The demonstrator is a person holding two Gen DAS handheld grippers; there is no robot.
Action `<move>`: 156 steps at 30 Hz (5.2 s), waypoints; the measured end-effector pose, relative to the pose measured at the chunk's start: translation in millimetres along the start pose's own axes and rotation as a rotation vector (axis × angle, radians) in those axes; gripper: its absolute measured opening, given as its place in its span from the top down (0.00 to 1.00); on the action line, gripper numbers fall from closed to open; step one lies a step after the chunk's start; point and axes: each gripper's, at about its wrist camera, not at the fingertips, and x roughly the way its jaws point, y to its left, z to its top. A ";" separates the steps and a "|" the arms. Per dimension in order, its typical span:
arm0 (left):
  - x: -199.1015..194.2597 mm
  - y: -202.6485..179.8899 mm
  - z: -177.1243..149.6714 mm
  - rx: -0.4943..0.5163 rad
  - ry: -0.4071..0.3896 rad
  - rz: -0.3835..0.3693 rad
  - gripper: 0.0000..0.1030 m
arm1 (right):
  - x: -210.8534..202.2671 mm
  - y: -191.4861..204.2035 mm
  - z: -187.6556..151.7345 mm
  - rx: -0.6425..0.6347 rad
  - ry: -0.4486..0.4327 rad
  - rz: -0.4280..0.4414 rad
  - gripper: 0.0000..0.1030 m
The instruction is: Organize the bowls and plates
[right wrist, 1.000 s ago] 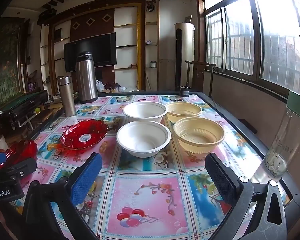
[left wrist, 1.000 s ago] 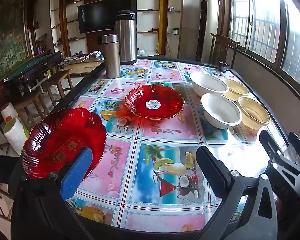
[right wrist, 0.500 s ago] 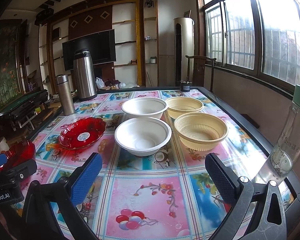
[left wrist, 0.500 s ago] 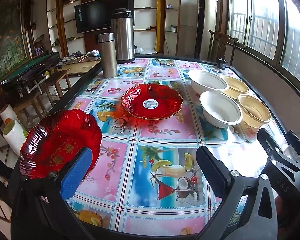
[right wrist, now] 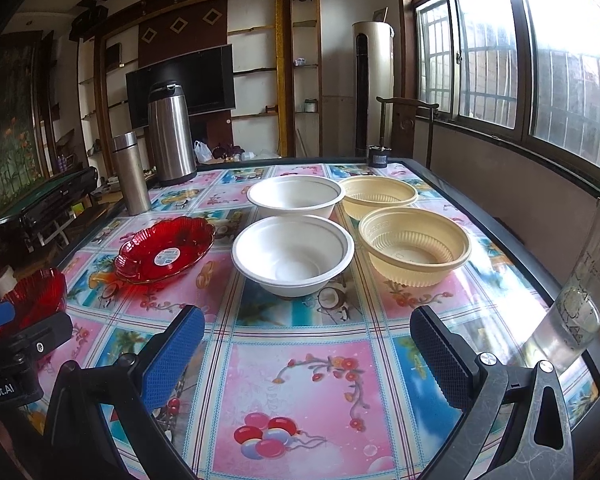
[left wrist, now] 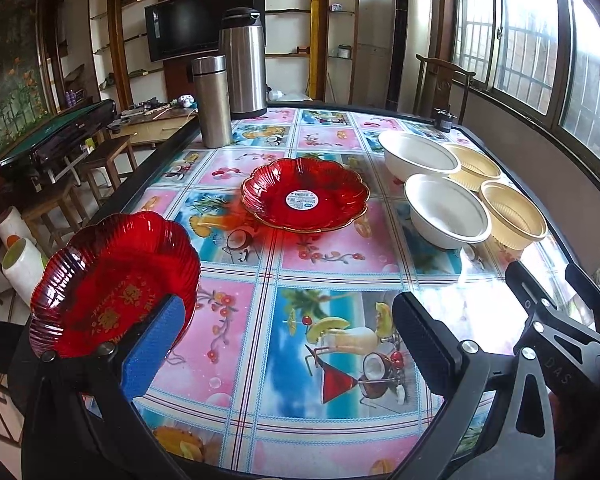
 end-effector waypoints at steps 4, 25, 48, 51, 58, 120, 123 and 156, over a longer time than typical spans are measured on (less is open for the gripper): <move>4.8 2.3 -0.5 0.002 -0.001 -0.009 0.00 | 4.3 4.0 -1.4 -0.011 0.007 0.004 0.00; 38.9 54.4 63.8 -0.070 0.078 -0.015 0.00 | 82.2 73.4 116.6 0.039 0.023 0.221 0.00; 176.8 99.6 132.2 -0.471 0.493 -0.307 0.06 | 182.8 52.2 110.1 0.381 0.553 0.731 0.24; 187.1 96.6 129.1 -0.473 0.508 -0.300 0.06 | 201.1 47.3 96.9 0.470 0.653 0.746 0.25; 197.7 98.5 121.7 -0.536 0.512 -0.319 0.06 | 206.8 49.0 91.1 0.451 0.714 0.705 0.30; 188.4 83.1 71.1 -0.652 0.346 -0.230 0.95 | 237.1 41.9 57.4 0.567 0.640 0.513 0.92; 178.4 80.6 75.8 -0.630 0.323 -0.222 0.95 | 229.0 46.4 62.1 0.530 0.602 0.504 0.92; 15.3 213.5 -6.2 -0.669 0.156 -0.098 0.93 | 51.3 203.8 20.4 0.104 0.455 0.706 0.90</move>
